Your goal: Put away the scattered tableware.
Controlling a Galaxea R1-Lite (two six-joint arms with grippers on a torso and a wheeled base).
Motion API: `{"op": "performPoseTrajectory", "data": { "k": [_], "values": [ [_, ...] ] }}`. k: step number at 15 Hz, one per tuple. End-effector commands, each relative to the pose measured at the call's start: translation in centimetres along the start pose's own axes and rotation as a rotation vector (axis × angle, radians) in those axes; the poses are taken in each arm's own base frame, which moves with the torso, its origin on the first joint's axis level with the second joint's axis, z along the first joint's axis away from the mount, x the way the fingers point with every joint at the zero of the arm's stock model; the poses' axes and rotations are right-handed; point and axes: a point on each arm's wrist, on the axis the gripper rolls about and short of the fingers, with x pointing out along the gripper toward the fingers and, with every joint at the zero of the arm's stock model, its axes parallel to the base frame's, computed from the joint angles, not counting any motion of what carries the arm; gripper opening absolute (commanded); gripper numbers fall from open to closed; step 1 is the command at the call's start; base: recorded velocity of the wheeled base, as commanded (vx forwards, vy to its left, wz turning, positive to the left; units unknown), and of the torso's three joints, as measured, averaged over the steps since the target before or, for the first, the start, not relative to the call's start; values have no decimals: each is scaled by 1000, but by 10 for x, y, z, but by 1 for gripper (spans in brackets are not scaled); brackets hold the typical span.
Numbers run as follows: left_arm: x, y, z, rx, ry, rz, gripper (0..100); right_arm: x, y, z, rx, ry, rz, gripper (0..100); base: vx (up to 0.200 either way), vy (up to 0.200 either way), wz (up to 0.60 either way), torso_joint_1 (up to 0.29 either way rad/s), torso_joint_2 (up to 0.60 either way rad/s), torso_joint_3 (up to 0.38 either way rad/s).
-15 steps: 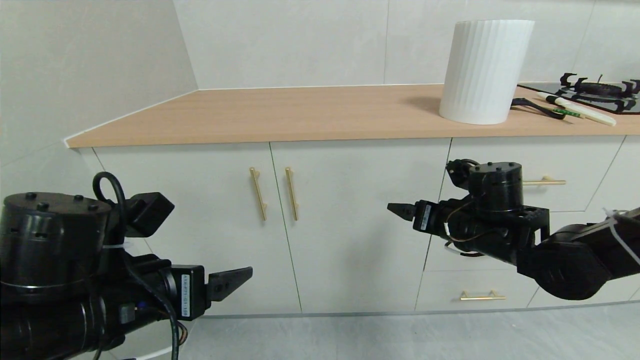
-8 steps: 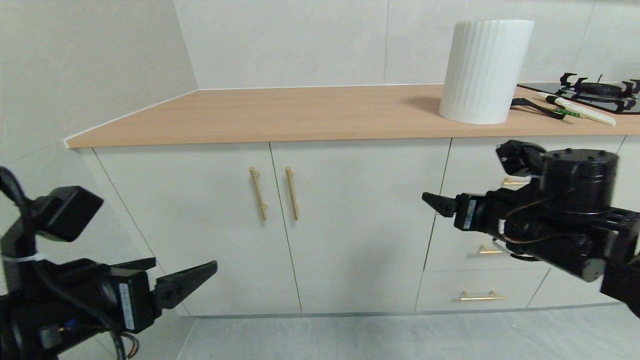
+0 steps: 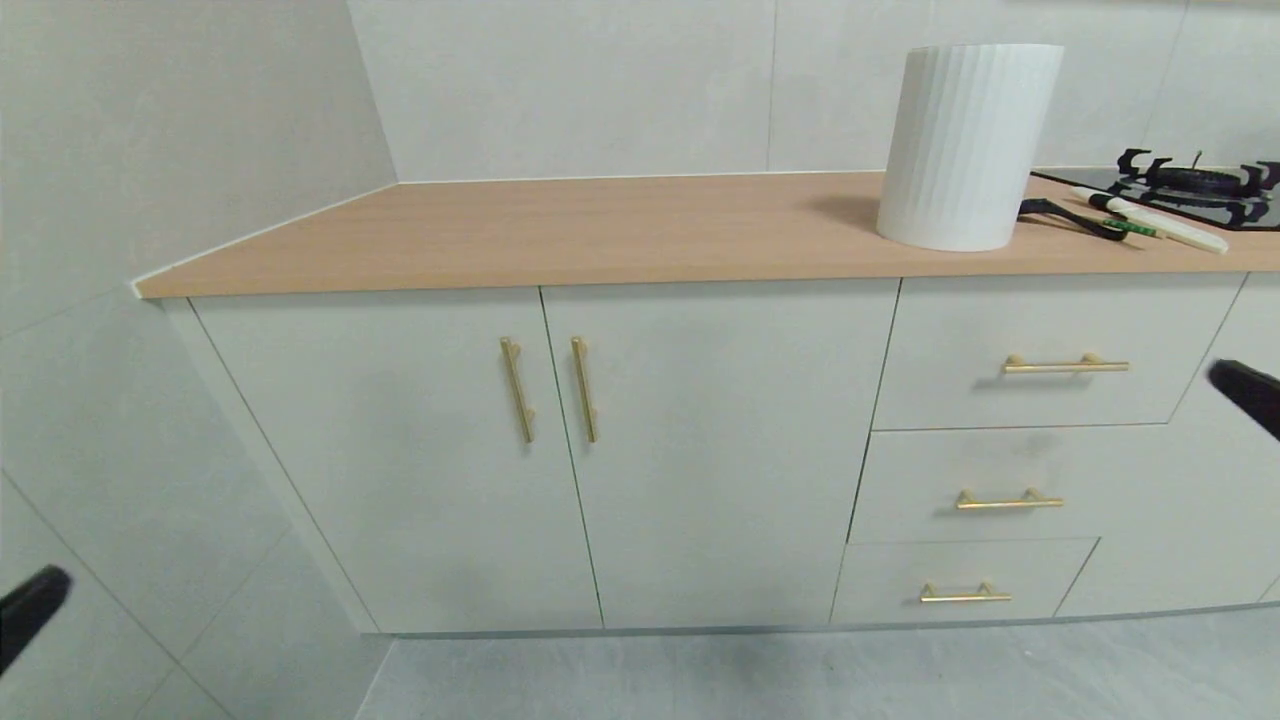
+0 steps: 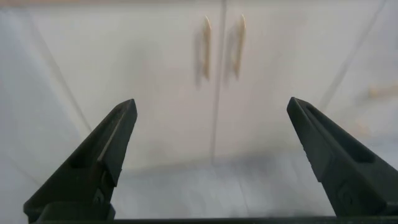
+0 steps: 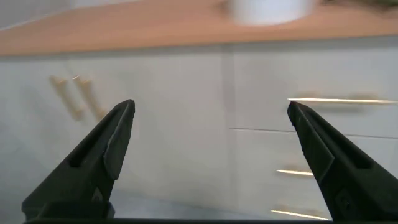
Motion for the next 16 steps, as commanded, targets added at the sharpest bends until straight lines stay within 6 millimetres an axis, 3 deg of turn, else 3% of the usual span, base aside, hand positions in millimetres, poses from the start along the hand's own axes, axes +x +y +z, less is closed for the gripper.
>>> {"op": "performPoseTrajectory", "data": {
  "k": [1, 5, 9, 12, 13, 16],
  "values": [
    [-54, 6, 6, -7, -236, 63, 100, -111, -19, 6, -34, -142, -134, 100, 0, 0, 0, 0, 0, 0],
    [-84, 6, 4, 17, -273, 96, 100, -172, -16, -4, -89, -184, -223, 100, 0, 0, 0, 0, 0, 0],
    [-99, 4, -2, 36, -343, 175, 100, -199, -6, -27, -166, -221, -327, 100, 0, 0, 0, 0, 0, 0],
    [-104, -4, -7, 54, -373, 297, 100, -185, -10, -45, -88, -151, -332, 100, 0, 0, 0, 0, 0, 0],
    [-109, -8, -24, 76, -368, 289, 100, -177, -13, -58, -78, -101, -334, 100, 0, 0, 0, 0, 0, 0],
    [-87, -4, -54, 81, -237, 305, 100, -152, -21, -97, -87, -26, -311, 100, 0, 0, 0, 0, 0, 0]
  ]
}}
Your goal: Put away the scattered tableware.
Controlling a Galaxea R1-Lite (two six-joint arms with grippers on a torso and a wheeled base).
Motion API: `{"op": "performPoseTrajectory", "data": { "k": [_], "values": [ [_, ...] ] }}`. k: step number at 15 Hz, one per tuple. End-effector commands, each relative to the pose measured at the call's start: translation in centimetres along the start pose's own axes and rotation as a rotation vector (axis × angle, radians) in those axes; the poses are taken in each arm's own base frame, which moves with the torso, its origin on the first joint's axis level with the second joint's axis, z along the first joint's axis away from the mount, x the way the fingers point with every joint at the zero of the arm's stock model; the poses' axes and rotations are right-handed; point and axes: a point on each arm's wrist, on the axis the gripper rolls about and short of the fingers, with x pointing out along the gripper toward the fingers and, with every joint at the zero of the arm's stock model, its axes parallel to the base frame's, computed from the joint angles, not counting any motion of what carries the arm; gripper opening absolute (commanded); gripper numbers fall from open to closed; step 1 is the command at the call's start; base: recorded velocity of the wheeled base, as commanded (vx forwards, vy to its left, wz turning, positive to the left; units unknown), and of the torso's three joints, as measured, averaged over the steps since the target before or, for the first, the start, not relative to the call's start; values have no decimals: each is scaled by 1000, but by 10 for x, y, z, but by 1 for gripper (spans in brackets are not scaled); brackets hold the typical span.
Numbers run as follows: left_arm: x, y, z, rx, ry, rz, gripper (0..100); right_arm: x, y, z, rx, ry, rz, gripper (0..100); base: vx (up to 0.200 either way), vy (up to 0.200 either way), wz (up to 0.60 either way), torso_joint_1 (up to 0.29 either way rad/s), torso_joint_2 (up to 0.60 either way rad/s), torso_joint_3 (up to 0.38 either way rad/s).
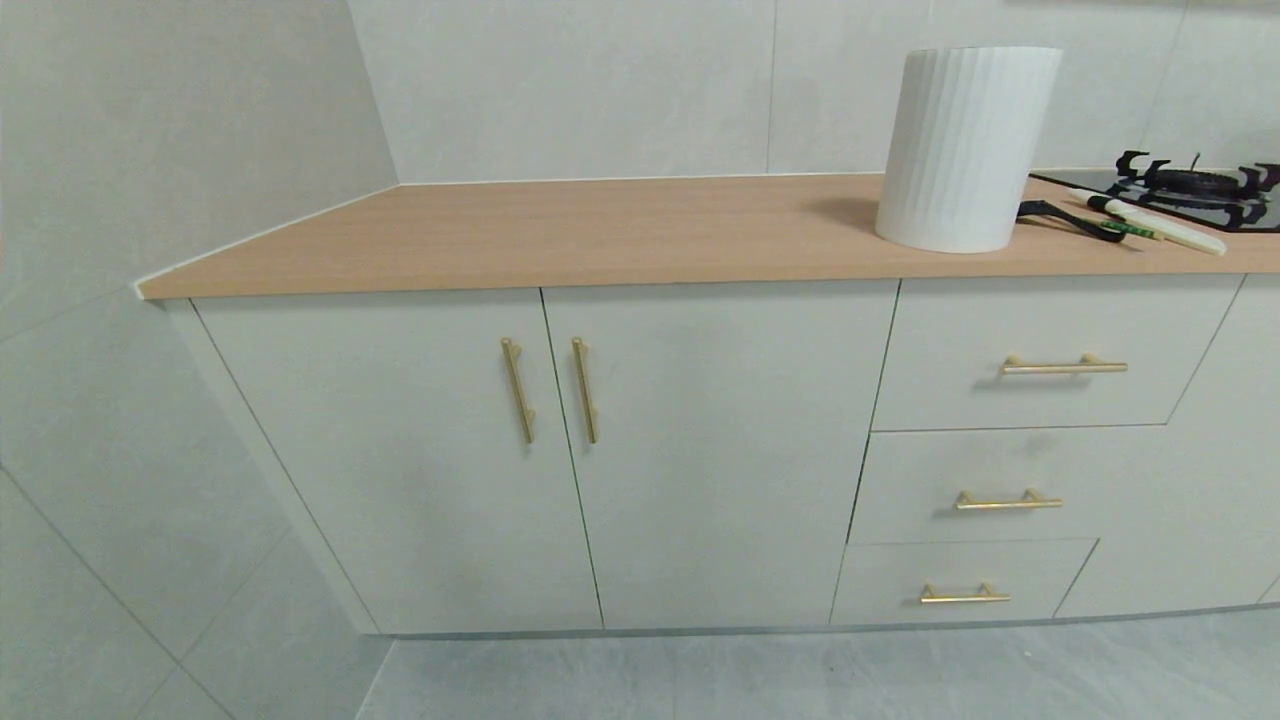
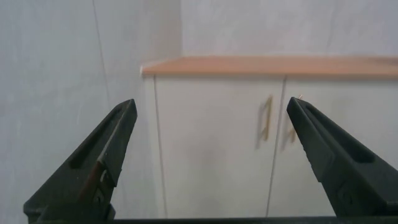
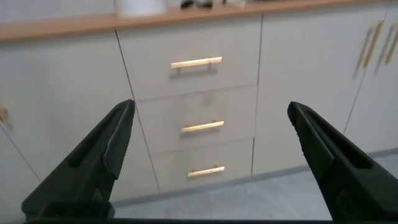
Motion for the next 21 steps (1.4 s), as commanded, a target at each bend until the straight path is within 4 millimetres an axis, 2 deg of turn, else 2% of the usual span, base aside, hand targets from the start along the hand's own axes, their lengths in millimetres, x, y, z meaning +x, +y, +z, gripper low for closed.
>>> {"op": "performPoseTrajectory", "data": {
  "k": [1, 2, 5, 6, 9, 21],
  "values": [
    [8, -4, -37, 28, 100, 7, 100, 22, 4, -47, -40, 27, 70, 100, 0, 0, 0, 0, 0, 0],
    [12, -5, -53, 34, 131, -5, 100, 27, 5, -61, -82, 6, 89, 100, 0, 0, 0, 0, 0, 0],
    [19, -11, -92, 20, 164, -132, 100, 28, 5, -67, -110, 50, 125, 100, 0, 0, 0, 0, 0, 0],
    [19, -12, -100, 21, 205, -141, 100, 27, 6, -71, -117, 89, 155, 100, 0, 0, 0, 0, 0, 0],
    [16, -12, -109, 31, 296, -156, 100, 26, 7, -78, -101, 160, 219, 100, 0, 0, 0, 0, 0, 0],
    [16, -12, -109, -16, 298, -157, 100, 26, 7, -77, -62, 155, 211, 100, 0, 0, 0, 0, 0, 0]
  ]
}}
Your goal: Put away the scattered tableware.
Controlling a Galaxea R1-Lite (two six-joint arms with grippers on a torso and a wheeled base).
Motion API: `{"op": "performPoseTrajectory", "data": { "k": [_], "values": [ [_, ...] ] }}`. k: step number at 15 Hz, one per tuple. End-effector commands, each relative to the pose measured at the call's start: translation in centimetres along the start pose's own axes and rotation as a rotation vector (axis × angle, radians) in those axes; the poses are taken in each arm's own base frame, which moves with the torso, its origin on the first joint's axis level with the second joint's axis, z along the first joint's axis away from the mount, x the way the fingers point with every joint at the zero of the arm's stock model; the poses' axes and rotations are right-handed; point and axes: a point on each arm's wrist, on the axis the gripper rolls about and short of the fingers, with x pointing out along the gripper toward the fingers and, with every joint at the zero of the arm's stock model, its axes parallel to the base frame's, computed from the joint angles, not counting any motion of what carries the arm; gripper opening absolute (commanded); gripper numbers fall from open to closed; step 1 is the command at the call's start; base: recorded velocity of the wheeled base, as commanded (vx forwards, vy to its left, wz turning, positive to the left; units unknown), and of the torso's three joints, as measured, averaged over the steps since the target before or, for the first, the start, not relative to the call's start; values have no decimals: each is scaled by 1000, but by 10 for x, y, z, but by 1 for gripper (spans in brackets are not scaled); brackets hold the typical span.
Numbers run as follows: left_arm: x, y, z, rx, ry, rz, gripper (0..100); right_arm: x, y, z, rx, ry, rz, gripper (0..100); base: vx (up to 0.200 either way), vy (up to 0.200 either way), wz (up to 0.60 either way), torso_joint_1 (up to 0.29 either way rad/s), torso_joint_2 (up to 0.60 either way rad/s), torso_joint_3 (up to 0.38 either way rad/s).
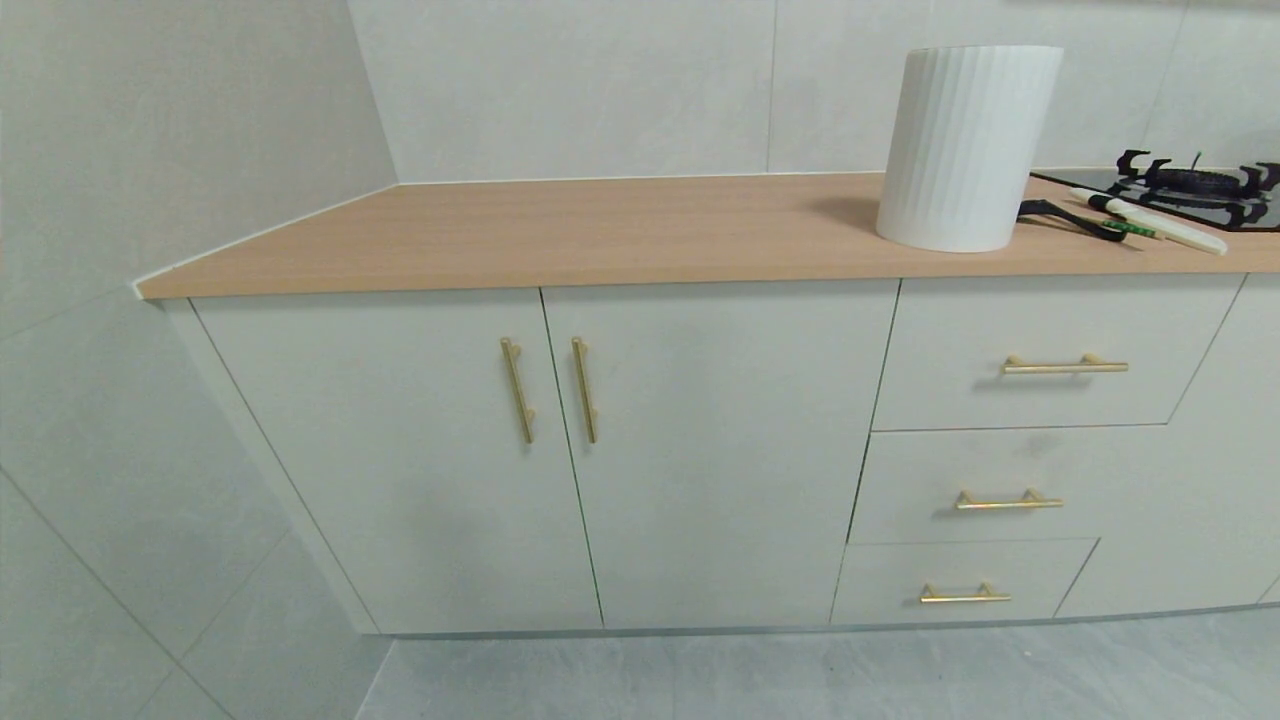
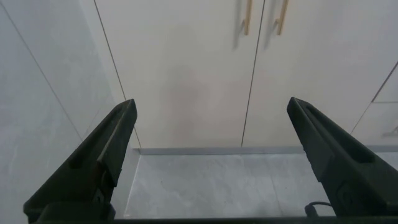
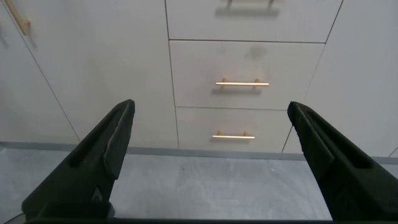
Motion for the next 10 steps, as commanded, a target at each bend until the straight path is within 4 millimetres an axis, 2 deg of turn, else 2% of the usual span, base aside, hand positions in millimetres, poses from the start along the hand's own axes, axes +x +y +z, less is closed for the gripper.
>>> {"op": "performPoseTrajectory", "data": {
  "k": [1, 10],
  "values": [
    [0, 0, 0, 3, 0, 1, 100, 0, 0, 0, 1, 4, 1, 100, 0, 0, 0, 0, 0, 0],
    [0, 0, 0, -5, 2, 2, 100, 0, 0, 0, -1, 4, 4, 100, 0, 0, 0, 0, 0, 0]
  ]
}}
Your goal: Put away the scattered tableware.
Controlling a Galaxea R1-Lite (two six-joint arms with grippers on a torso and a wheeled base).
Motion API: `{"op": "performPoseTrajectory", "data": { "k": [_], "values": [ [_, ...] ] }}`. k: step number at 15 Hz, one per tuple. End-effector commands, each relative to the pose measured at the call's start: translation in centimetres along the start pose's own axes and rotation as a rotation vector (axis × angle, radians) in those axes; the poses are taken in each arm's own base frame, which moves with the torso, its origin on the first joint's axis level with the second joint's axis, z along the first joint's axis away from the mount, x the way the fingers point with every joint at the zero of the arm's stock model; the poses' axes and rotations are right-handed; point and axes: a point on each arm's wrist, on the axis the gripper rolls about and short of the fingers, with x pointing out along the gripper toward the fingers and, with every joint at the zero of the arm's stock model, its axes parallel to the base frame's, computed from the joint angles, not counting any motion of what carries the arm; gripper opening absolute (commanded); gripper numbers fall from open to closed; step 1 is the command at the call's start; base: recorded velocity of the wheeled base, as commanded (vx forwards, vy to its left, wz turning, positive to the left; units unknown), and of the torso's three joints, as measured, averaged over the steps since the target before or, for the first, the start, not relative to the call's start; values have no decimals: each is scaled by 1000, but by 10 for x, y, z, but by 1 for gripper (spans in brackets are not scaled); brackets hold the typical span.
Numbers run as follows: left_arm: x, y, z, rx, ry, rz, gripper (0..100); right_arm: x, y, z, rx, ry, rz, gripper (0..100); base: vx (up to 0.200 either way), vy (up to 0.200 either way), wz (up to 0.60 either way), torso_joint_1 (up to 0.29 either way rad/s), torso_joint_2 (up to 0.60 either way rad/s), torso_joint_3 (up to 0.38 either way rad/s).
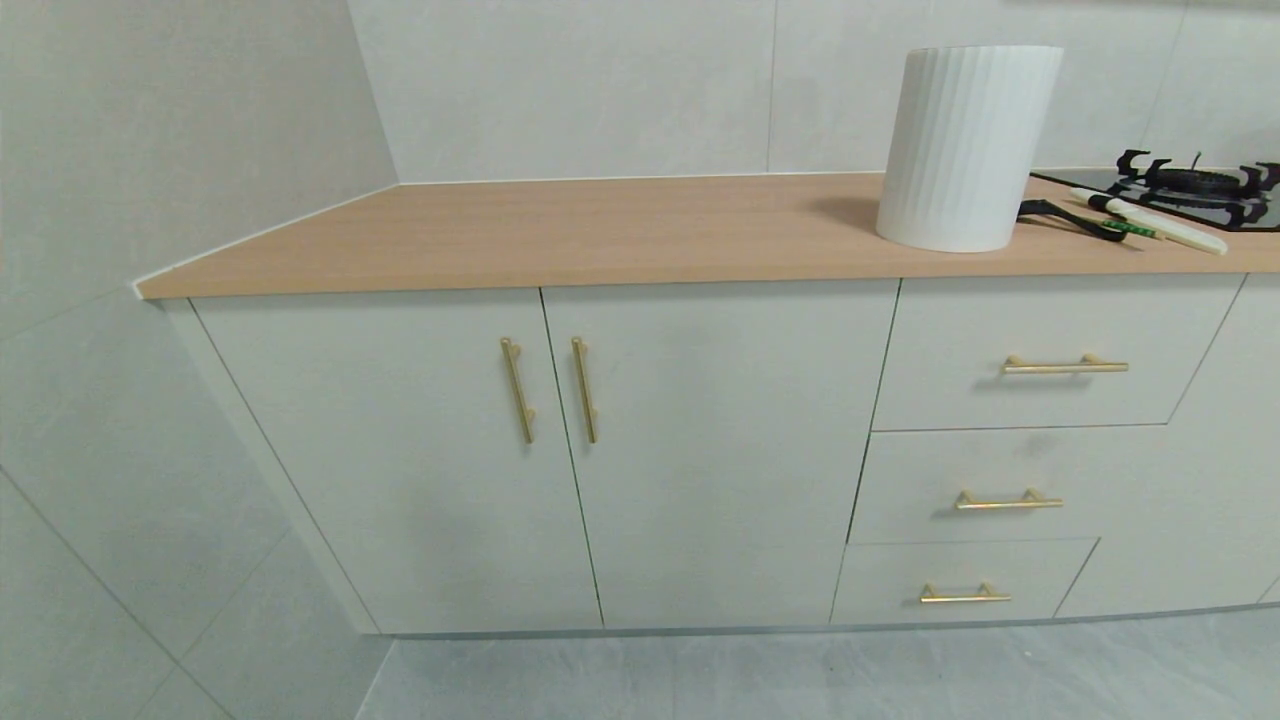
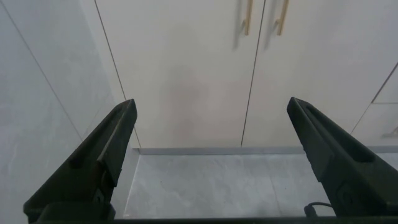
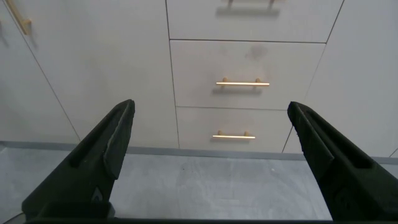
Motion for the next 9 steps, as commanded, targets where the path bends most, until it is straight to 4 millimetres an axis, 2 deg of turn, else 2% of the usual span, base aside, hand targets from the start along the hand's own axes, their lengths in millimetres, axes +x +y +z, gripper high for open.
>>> {"op": "performPoseTrajectory", "data": {
  "k": [1, 9],
  "values": [
    [0, 0, 0, 0, 1, 0, 100, 0, 0, 0, -1, 3, 1, 100, 0, 0, 0, 0, 0, 0],
    [0, 0, 0, 0, 1, 0, 100, 0, 0, 0, -1, 3, 2, 100, 0, -200, 0, 2, 4, 1]
  ]
}}
